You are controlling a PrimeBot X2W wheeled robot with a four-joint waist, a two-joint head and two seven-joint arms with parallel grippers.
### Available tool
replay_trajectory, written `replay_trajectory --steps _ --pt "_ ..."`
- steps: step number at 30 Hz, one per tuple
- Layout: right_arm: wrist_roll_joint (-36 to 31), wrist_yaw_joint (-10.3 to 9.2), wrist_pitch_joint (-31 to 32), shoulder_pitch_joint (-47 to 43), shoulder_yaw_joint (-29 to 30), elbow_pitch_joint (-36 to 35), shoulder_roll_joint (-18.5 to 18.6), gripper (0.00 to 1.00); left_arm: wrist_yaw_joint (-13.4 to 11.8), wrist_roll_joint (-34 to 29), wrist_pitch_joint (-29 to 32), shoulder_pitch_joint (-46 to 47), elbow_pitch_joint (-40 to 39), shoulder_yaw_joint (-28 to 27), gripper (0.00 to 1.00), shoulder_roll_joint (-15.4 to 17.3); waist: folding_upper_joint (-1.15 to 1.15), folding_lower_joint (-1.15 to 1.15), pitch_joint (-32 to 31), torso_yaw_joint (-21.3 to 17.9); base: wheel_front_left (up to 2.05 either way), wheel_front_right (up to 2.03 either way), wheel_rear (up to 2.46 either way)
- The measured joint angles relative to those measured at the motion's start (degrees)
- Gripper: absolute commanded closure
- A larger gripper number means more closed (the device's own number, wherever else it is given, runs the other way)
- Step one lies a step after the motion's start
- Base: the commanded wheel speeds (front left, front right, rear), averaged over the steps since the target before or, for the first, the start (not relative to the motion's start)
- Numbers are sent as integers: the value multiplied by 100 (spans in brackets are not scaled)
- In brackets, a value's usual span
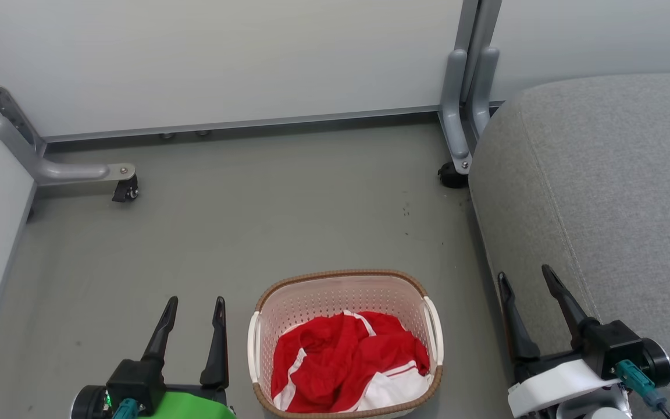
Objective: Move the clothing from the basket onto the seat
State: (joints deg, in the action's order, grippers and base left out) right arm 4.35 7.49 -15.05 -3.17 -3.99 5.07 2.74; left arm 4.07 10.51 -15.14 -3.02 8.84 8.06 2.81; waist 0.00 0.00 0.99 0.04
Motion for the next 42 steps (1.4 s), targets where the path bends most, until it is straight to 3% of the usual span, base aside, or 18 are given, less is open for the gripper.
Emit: replay_trajectory --steps 9,16,28,31,38,42 --pt "-55 0 -1 598 90 -310 1 0 182 -218 0 563 124 178 0 0 0 0 635 -9 0 0 0" --pt "-212 0 -1 1185 304 -524 0 0 307 -471 -1 1245 778 657 0 65 0 0 1387 -59 0 0 0" --pt "-186 0 -1 1811 503 -985 7 0 326 -293 -1 2988 2118 2880 0 887 0 1 2761 -320 0 0 0" --pt "-58 0 -1 1957 535 -1065 4 0 332 -514 -1 3549 2504 3532 0 1100 0 1 3087 -414 0 0 0" --pt "158 0 -1 2367 448 -1207 10 0 332 -987 -1 4801 3835 4514 0 1134 0 1 3806 -649 0 0 0" --pt "270 0 -1 2519 385 -1263 8 0 332 -960 370 5342 4668 5142 0 1005 0 1 4144 -814 0 0 0"
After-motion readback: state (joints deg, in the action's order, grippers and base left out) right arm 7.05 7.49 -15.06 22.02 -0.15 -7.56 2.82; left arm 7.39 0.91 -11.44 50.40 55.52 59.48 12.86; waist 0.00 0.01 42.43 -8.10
